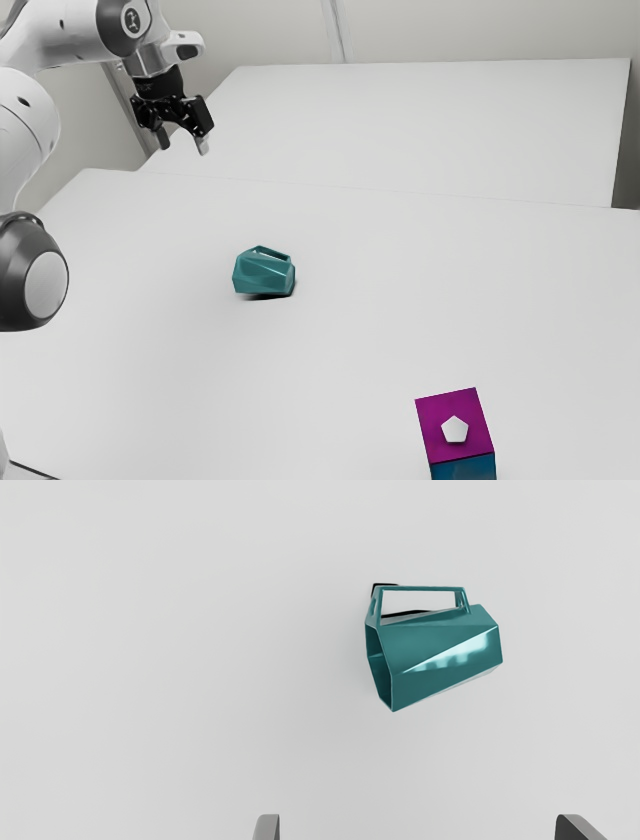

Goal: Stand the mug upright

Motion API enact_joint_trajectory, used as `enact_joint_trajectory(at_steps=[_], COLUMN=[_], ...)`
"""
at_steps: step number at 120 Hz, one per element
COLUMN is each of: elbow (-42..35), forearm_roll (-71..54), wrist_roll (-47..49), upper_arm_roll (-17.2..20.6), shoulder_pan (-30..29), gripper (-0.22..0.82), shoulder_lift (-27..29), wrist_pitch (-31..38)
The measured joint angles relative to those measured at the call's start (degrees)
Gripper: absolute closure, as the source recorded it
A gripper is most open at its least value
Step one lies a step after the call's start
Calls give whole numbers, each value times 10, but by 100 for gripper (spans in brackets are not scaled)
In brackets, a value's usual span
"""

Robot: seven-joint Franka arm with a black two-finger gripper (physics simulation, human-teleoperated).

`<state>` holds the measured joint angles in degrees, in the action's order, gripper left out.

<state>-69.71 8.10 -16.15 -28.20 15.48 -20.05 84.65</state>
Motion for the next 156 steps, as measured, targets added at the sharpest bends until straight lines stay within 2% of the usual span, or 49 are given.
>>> enact_joint_trajectory(at_steps=[36, 67, 102, 130, 156], elbow=[-15, -186, -304, -347, -371], forearm_roll=[17, 45, 85, 166, 268], wrist_roll=[-1, -7, -58, -109, -163], upper_arm_roll=[-8, -8, -9, -8, -8], shoulder_pan=[-18, -41, -69, -70, -78], gripper=[0, 0, 0, 0, 0], shoulder_lift=[11, 56, 61, 41, 27], wrist_pitch=[-9, 5, 119, 225, 269])
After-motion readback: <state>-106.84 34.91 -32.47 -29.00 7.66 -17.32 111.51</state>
